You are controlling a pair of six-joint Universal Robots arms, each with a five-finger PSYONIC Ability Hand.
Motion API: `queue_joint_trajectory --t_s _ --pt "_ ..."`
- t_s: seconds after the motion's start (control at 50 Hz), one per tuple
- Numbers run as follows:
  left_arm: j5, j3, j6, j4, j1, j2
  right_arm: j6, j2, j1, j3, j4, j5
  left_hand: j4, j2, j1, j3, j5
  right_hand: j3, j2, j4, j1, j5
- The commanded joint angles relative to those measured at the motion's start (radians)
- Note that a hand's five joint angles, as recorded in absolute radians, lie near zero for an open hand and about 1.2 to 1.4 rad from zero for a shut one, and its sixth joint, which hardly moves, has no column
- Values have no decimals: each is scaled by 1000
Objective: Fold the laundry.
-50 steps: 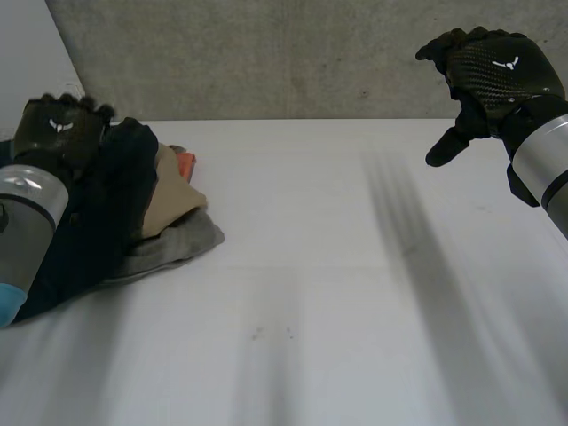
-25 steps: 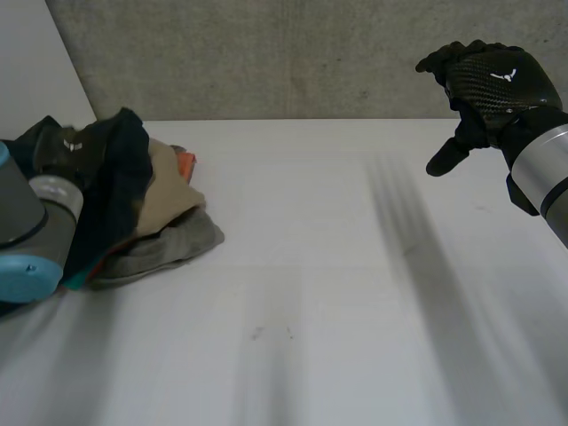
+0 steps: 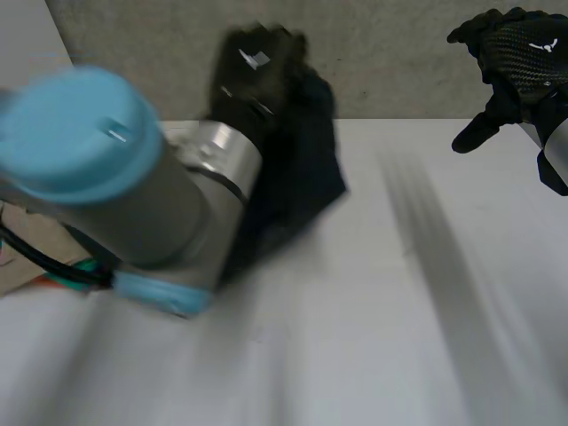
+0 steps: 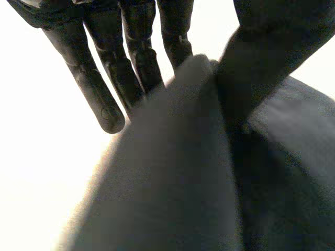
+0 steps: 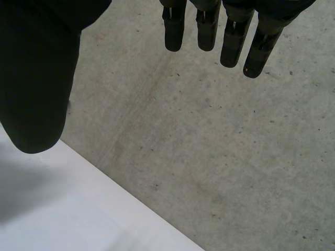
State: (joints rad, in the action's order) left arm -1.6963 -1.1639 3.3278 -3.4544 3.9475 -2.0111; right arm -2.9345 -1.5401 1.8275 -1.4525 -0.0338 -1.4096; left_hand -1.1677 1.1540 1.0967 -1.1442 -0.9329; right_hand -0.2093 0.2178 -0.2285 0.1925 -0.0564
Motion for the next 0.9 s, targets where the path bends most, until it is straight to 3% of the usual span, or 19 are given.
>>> queue_joint_trajectory --t_s 0.02,0.16,0.24,0.36,0.5,0.64,0.76,0.84,0.9 --pt "52 -28 -136 6 -73 -84 2 2 1 0 2 0 961 -947 -890 937 901 35 -43 54 -18 56" --pt "49 -72 -123 11 -25 -20 47 3 -10 3 9 4 993 -980 -922 970 933 35 -43 54 -18 56" --pt "53 -138 -108 14 81 75 98 9 -10 12 61 15 987 -973 -916 963 926 35 -43 54 -18 56" --pt "70 -250 -91 72 214 199 201 60 -4 47 284 70 960 -947 -889 937 900 35 -43 54 -18 56" --pt "222 -349 90 202 364 201 258 179 4 17 452 84 945 -932 -874 922 885 35 -43 54 -18 56" --pt "276 -370 307 219 492 83 259 262 21 -115 307 74 925 -911 -854 901 865 27 -36 47 -11 49" --pt "276 -336 378 215 521 -29 259 328 99 -216 65 -29 872 -858 -801 849 812 -16 8 3 33 5" --pt "271 -306 386 209 526 -86 264 377 125 -230 -44 -120 761 -747 -690 737 701 -260 251 -240 276 -238" --pt "262 -283 384 179 527 -118 265 420 130 -224 -96 -153 421 -407 -350 398 361 -608 600 -589 625 -587"
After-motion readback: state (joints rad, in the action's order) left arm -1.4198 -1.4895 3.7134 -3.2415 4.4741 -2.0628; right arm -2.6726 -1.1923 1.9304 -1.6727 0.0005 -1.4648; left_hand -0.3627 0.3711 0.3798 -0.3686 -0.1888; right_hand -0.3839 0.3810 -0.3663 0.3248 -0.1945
